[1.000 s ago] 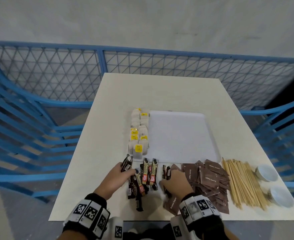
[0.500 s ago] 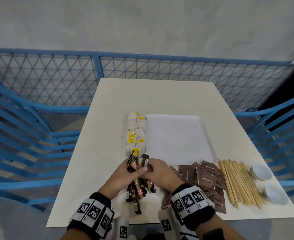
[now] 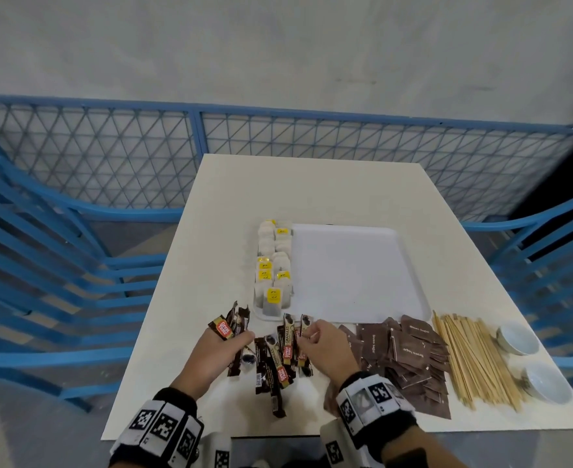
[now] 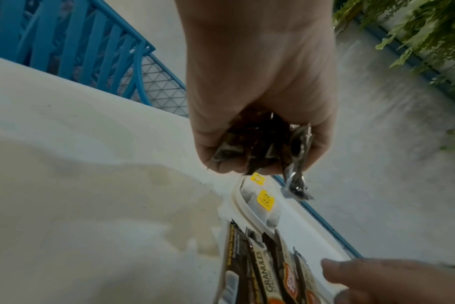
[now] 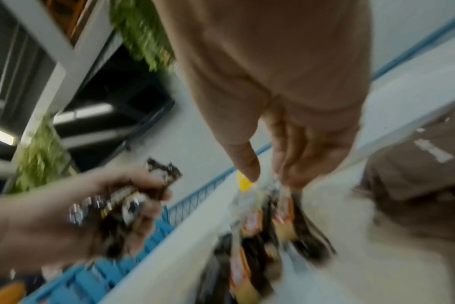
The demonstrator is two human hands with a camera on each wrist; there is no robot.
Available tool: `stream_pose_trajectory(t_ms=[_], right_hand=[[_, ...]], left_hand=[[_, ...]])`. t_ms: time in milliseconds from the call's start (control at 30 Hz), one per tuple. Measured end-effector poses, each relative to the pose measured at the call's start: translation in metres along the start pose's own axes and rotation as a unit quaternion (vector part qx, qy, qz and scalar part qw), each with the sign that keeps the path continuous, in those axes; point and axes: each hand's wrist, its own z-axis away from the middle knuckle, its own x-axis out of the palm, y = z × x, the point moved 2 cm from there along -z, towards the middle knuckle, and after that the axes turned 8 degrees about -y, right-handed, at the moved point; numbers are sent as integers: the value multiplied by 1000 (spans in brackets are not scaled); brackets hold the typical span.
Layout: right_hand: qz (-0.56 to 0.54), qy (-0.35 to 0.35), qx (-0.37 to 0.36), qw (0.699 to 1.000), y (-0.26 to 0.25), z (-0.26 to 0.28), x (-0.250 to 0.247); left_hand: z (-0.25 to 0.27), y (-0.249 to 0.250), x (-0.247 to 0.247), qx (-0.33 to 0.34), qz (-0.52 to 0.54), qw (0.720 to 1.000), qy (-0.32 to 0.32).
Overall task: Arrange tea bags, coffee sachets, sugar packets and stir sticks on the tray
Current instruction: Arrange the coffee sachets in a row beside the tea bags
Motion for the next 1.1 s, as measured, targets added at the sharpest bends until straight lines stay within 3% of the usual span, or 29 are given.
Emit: stream_pose_trajectory(t_ms=[167, 467, 633, 833, 1100], right_hand=[[124, 2, 84, 989, 12, -14, 19], [173, -40, 80, 981, 7, -14, 20], [175, -47, 84, 980, 6, -9, 18], [112, -42, 50, 992, -4, -4, 10], [-43, -79, -119, 989, -52, 20, 1]], left_hand=[[0, -9, -2, -26, -17, 999, -17], [1, -7, 3, -40, -51, 996, -57], [-3, -7, 5, -59, -18, 997, -52], [-7, 2, 10, -30, 9, 998, -61], [-16, 17, 26, 16, 100, 992, -80]])
